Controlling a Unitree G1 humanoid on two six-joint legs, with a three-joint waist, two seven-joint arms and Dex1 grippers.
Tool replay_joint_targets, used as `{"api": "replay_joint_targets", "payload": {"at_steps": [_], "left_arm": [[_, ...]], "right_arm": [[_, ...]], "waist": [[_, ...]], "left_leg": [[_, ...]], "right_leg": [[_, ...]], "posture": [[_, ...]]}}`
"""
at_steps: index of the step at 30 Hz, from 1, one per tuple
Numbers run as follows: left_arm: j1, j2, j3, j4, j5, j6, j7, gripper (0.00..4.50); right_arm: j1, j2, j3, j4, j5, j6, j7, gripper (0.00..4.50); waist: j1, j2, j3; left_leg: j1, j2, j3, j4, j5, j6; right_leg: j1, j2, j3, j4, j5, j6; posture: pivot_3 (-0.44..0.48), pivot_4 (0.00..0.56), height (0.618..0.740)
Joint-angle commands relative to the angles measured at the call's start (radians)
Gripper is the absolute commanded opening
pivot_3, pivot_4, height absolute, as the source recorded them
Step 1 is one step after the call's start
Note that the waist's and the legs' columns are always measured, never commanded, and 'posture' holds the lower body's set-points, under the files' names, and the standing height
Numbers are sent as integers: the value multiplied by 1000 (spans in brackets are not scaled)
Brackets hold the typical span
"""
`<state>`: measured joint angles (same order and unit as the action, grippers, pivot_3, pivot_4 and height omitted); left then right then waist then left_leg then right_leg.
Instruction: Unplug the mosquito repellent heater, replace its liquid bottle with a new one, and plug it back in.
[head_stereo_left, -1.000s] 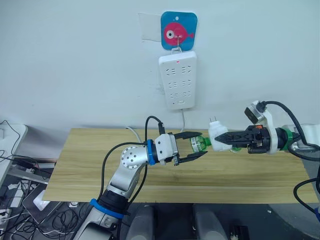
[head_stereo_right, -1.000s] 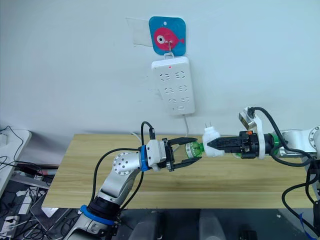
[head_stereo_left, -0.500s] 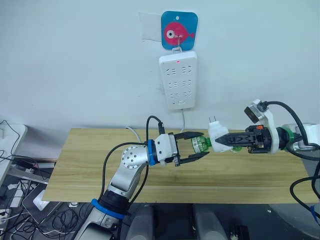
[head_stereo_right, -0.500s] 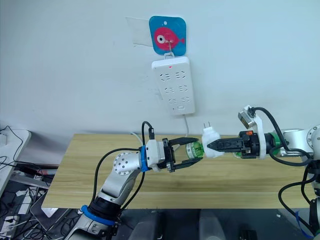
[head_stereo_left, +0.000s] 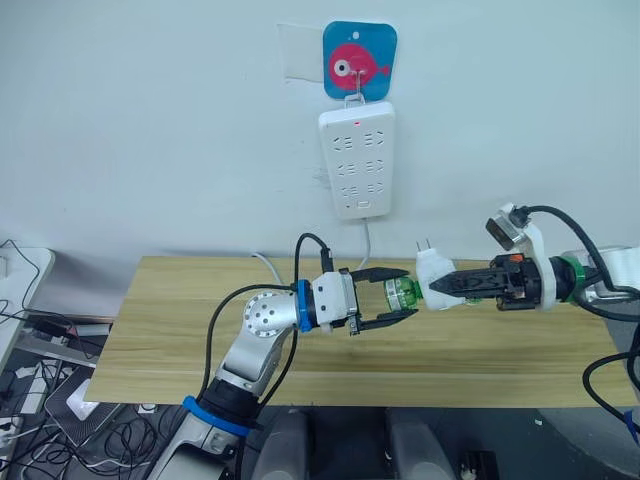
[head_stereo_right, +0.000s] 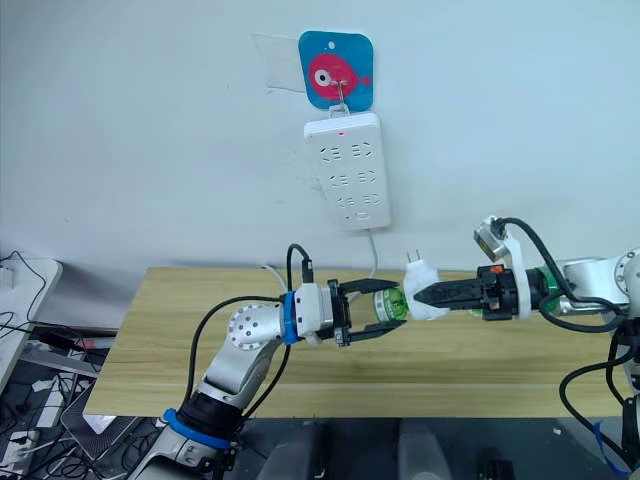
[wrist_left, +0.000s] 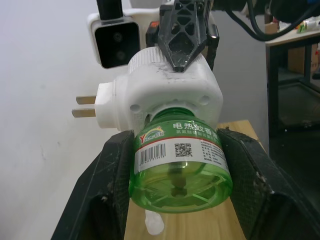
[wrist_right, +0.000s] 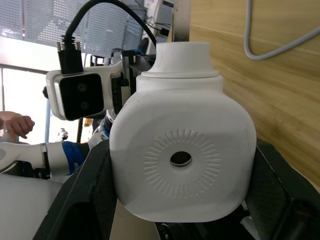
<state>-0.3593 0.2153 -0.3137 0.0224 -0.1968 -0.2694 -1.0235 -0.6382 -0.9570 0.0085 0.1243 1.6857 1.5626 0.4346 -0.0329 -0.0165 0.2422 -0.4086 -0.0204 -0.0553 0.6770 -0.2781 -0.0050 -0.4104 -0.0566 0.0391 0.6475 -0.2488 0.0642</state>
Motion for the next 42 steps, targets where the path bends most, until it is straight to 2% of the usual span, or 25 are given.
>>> {"api": "replay_joint_targets", "payload": {"at_steps": [1, 4, 13, 17, 18, 30, 42], "left_arm": [[-37, -49, -48, -29, 0, -12, 14, 2262], [-36, -56, -47, -31, -3, -13, 18, 2262], [-42, -59, -38, -28, -2, -10, 23, 2262], [-32, -55, -39, -29, 2, -1, 24, 2262], [-31, -55, -38, -30, 2, -1, 26, 2262], [-57, -68, -5, -19, -22, 41, 77, 2262], [-67, -70, 3, -26, -37, 56, 80, 2262]], "right_arm": [[-7, 11, 80, -85, 210, -19, -20, 2968], [-2, -4, 112, -96, 282, -70, -55, 2968], [17, -15, 113, -74, 287, -82, -9, 2968], [31, -34, 112, -85, 287, -72, 14, 4297], [32, -39, 115, -87, 287, -72, 18, 4485], [23, -66, 150, -98, 287, -80, 77, 4485], [78, -151, 152, -142, 287, -93, 132, 4485]], "waist": [[0, 0, 0], [0, 0, 0], [0, 0, 0], [0, 0, 0], [0, 0, 0], [0, 0, 0], [1, 0, 0]], "left_leg": [[0, 0, 0, 0, 0, 0], [0, 0, 0, 0, 0, 0], [0, 0, 0, 0, 0, 0], [0, 0, -1, 1, 0, 0], [-1, 0, -1, 1, 0, 0], [-1, 0, -1, 1, 0, 0], [-1, 0, -1, 1, 0, 0]], "right_leg": [[0, 0, 0, 0, 0, 0], [0, 0, 0, 0, 0, 0], [0, 0, 0, 0, 0, 0], [0, 0, -1, 0, 0, 0], [0, 0, -1, 0, 0, 0], [0, 0, -1, 0, 0, 0], [0, 0, -1, 0, 0, 0]], "posture": [[-92, 228, 740], [-94, 227, 740], [-91, 229, 740], [-90, 232, 740], [-90, 231, 740], [-88, 232, 740], [-94, 222, 740]]}}
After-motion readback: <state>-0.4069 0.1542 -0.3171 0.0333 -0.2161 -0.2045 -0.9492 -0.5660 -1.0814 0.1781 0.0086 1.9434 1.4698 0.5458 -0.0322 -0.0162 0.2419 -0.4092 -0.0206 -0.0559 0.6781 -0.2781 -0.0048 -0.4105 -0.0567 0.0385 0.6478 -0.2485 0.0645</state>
